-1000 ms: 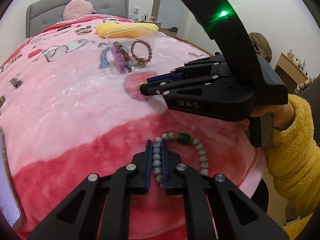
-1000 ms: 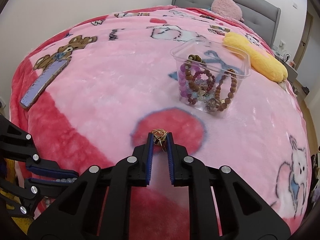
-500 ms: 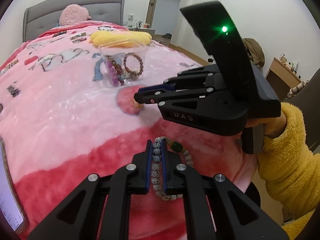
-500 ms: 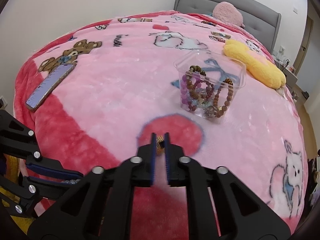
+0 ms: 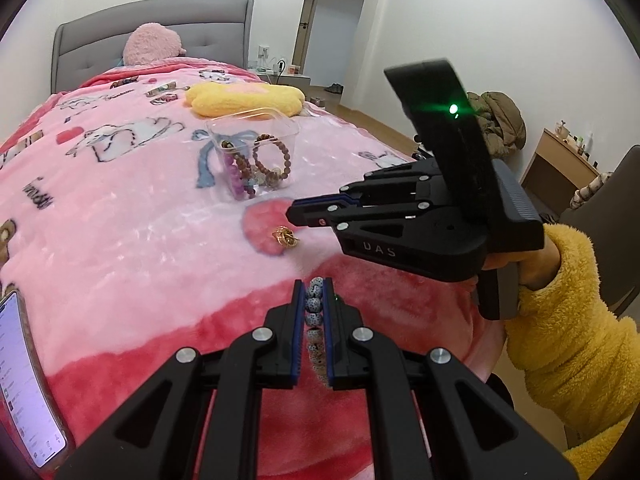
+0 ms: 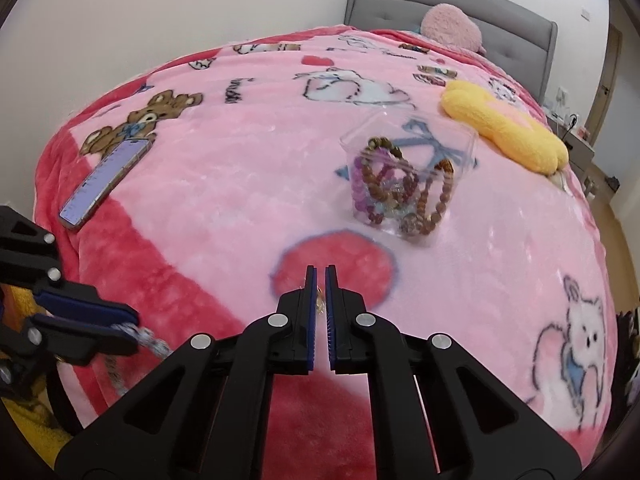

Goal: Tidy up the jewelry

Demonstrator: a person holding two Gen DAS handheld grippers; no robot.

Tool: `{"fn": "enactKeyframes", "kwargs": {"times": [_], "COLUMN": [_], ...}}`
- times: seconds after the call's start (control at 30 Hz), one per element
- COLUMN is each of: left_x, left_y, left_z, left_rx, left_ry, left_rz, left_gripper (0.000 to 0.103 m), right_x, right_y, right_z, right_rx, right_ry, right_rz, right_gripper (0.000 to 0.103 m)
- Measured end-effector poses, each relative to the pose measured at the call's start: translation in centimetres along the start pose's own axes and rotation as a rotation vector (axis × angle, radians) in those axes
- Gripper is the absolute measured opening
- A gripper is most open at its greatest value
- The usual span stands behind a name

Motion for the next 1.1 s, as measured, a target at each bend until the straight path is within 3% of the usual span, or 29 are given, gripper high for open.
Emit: {"fn": "enactKeyframes", "kwargs": {"times": [0.17,0.23,0.43,0.5,0.67,1.1], "left_x": [0.0,0.1,0.3,0.4,0.5,0.2], "left_y": [0.1,0.1,0.2,0.2,0.4,-0.2], "left_z": [0.2,0.2,0.3,0.3,0.4,0.8], "left_rx": [-0.002,-0.004,-0.006,-0.010,-0.010,-0.023], "left_ry": [0.000,0.003,0.006,0.008,0.007,0.002], "left_rz": [0.003,0.003,0.008,0.009,0.014,-0.004], "left_gripper": [0.008,0.008,0.008,0.008,0.008,0.008], "right_x": [-0.1,-0.3,0.7,1.2,1.5,-0.1], "right_y": [0.8,0.8,1.4,1.7,1.8,1.1], "right_z": [0.2,0.5,0.6,0.6,0.9,0.7], "right_rx": [-0.013,-0.023,-0.052,-0.062,-0.081,-0.069], "right_ry": [-0.032,-0.044,-0.012,-0.006,0.009,0.010], "right_rz": [-0.010,-0.016,0.025,0.043,0.042,0.003], "right_gripper": [0.006,0.016,0.016,0.016,0.004,0.001]}}
Point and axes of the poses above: each gripper's, at about its wrist camera, not at the fingertips, and x roughly the way its jaws point, z to its left, y to its underside, the point moved 7 cm from there along x, roughly the way its jaws point, and after that the axes turned 6 degrees about -y, right-handed, at the moved point
